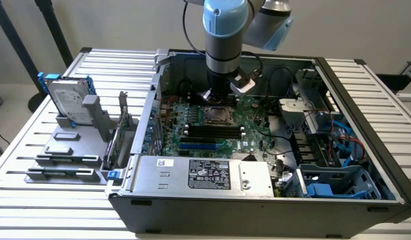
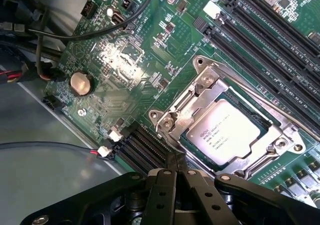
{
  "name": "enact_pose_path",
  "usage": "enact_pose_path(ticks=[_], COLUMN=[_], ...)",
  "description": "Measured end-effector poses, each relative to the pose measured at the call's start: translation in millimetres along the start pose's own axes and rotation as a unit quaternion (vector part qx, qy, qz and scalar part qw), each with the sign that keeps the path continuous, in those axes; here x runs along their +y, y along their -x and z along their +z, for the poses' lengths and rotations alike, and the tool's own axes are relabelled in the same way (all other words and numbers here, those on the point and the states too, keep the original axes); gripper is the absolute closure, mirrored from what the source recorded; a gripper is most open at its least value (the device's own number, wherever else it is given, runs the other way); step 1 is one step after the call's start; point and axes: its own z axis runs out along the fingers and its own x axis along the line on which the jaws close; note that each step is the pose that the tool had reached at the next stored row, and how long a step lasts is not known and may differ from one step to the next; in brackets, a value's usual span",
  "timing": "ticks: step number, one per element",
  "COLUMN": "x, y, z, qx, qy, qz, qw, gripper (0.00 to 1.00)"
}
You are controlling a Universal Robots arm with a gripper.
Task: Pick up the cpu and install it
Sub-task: 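Install the first cpu locking lever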
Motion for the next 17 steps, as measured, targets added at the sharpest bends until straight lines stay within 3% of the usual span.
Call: enact_pose_path(ticks=[17], x=[9.3], y=[-5.5], z=[1.5], qx=[-0.0037], qy=[-0.0028], qz=[0.001], qw=[1.0000], gripper=[0.89])
